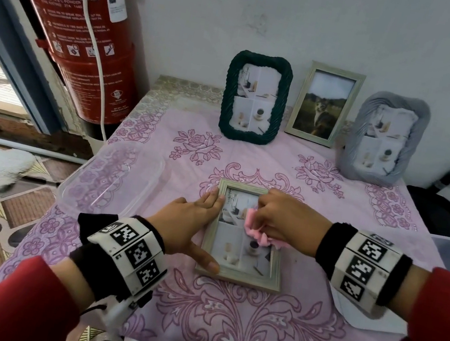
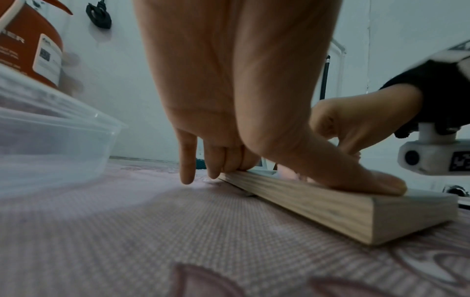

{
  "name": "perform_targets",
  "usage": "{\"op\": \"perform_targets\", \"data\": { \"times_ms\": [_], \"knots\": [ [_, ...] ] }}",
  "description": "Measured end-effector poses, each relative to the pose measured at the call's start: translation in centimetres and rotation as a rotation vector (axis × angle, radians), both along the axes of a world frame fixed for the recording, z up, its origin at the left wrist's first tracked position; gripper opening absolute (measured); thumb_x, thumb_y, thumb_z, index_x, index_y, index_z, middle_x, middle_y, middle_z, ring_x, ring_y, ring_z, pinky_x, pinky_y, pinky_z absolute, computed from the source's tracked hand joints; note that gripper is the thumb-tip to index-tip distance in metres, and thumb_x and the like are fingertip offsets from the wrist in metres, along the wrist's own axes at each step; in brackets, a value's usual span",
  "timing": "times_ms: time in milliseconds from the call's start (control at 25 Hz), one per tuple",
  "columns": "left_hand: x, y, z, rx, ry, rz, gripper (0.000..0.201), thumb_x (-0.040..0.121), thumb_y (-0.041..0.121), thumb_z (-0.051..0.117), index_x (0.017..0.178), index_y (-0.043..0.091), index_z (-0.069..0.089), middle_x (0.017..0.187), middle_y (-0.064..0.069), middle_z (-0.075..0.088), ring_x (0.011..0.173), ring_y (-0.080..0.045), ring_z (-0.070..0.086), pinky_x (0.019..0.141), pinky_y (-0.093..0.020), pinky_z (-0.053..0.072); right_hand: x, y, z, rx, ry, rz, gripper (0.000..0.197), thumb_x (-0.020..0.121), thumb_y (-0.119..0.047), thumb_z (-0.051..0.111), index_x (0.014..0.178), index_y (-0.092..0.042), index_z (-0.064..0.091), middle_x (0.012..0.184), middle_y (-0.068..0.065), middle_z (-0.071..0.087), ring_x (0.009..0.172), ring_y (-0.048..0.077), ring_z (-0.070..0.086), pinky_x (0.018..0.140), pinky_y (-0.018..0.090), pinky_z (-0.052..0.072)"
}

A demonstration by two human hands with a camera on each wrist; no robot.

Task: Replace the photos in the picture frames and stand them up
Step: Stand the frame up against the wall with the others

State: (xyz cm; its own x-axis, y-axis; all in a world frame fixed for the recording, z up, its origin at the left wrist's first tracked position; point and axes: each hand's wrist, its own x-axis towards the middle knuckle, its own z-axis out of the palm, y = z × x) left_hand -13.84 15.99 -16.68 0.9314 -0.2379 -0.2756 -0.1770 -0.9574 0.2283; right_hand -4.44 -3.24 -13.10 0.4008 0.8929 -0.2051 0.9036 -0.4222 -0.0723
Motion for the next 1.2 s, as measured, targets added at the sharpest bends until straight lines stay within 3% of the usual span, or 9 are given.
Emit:
{"op": "perform_targets", "data": {
  "times_ms": [200, 480, 600, 680, 760, 840, 960, 1040, 1200],
  "knots": [
    [0.2, -0.2, 0.0, 0.008, -0.005, 0.006, 0.126, 0.063, 0.069, 0.066, 0.150, 0.012, -0.005, 0.158, -0.010, -0.010, 0.146, -0.015, 0.011, 0.112, -0.034, 0.023, 1.9, 1.3, -0.6, 0.184, 0.178, -0.118, 0.013, 0.083, -0.012, 0.067, 0.093, -0.006, 0.074, 0.094, 0.010, 0.062, 0.091, 0.022, 0.056, 0.072, 0.017, 0.032],
    [0.1, -0.3, 0.3, 0.021, 0.012, 0.009, 0.125, 0.064, 0.068, 0.066, 0.149, 0.012, -0.006, 0.158, -0.008, -0.012, 0.146, -0.014, 0.001, 0.114, -0.036, 0.021, -1.6, 1.0, -1.3, 0.196, 0.337, 0.000, 0.014, 0.073, -0.018, 0.077, 0.082, -0.008, 0.076, 0.073, -0.014, 0.040, 0.079, 0.012, 0.043, 0.065, 0.019, 0.029],
    [0.1, -0.2, 0.3, 0.024, 0.013, 0.004, 0.125, 0.064, 0.068, 0.066, 0.149, 0.012, -0.007, 0.158, -0.007, -0.012, 0.146, -0.013, 0.000, 0.114, -0.036, 0.022, -1.9, -0.4, -1.4, 0.151, 0.334, 0.073, 0.008, 0.075, -0.019, 0.074, 0.078, -0.013, 0.076, 0.072, -0.012, 0.038, 0.077, 0.011, 0.039, 0.064, 0.015, 0.025],
    [0.1, -0.2, 0.3, 0.025, 0.009, -0.001, 0.125, 0.065, 0.068, 0.065, 0.149, 0.012, -0.009, 0.158, -0.006, -0.013, 0.146, -0.013, 0.000, 0.113, -0.035, 0.022, -1.5, -0.7, -1.3, 0.119, 0.304, 0.096, 0.008, 0.078, -0.017, 0.071, 0.073, -0.012, 0.074, 0.072, -0.012, 0.039, 0.076, 0.008, 0.042, 0.068, 0.011, 0.033],
    [0.0, -0.2, 0.3, 0.024, 0.007, -0.002, 0.125, 0.065, 0.068, 0.065, 0.149, 0.013, -0.009, 0.158, -0.006, -0.013, 0.146, -0.012, -0.001, 0.114, -0.034, 0.022, -0.8, -0.7, -1.0, 0.104, 0.390, 0.043, 0.012, 0.080, -0.010, 0.067, 0.070, -0.004, 0.070, 0.072, -0.011, 0.046, 0.074, 0.018, 0.059, 0.066, 0.030, 0.052],
    [0.1, -0.2, 0.2, 0.009, 0.008, 0.004, 0.125, 0.065, 0.068, 0.065, 0.149, 0.013, -0.009, 0.157, -0.006, -0.013, 0.146, -0.012, -0.001, 0.114, -0.034, 0.021, -0.1, -0.6, -1.1, 0.108, 0.401, 0.017, 0.013, 0.080, -0.011, 0.067, 0.071, -0.003, 0.070, 0.071, -0.012, 0.048, 0.072, 0.025, 0.063, 0.065, 0.039, 0.053],
    [0.0, -0.1, 0.2, -0.007, 0.008, 0.000, 0.124, 0.065, 0.067, 0.065, 0.149, 0.014, -0.009, 0.157, -0.006, -0.014, 0.146, -0.012, 0.000, 0.114, -0.033, 0.022, 1.3, -0.1, -0.7, 0.103, 0.225, 0.012, 0.009, 0.077, -0.019, 0.072, 0.075, -0.010, 0.075, 0.069, -0.011, 0.041, 0.072, 0.012, 0.051, 0.065, 0.010, 0.033],
    [0.0, -0.1, 0.2, -0.011, 0.005, 0.001, 0.124, 0.065, 0.067, 0.065, 0.149, 0.014, -0.009, 0.157, -0.006, -0.014, 0.146, -0.012, 0.000, 0.114, -0.033, 0.022, 2.1, 0.7, -0.3, 0.116, 0.229, 0.003, 0.009, 0.077, -0.017, 0.074, 0.077, -0.008, 0.076, 0.064, -0.018, 0.039, 0.064, -0.001, 0.043, 0.066, 0.000, 0.030],
    [0.2, -0.3, 0.2, 0.007, 0.015, 0.003, 0.126, 0.064, 0.068, 0.066, 0.149, 0.013, -0.008, 0.157, -0.007, -0.013, 0.146, -0.013, -0.001, 0.114, -0.033, 0.021, 3.2, 2.1, -0.2, 0.187, 0.204, -0.061, 0.014, 0.078, -0.017, 0.073, 0.084, -0.005, 0.076, 0.063, -0.022, 0.038, 0.063, -0.009, 0.038, 0.067, -0.003, 0.028]
  ]
}}
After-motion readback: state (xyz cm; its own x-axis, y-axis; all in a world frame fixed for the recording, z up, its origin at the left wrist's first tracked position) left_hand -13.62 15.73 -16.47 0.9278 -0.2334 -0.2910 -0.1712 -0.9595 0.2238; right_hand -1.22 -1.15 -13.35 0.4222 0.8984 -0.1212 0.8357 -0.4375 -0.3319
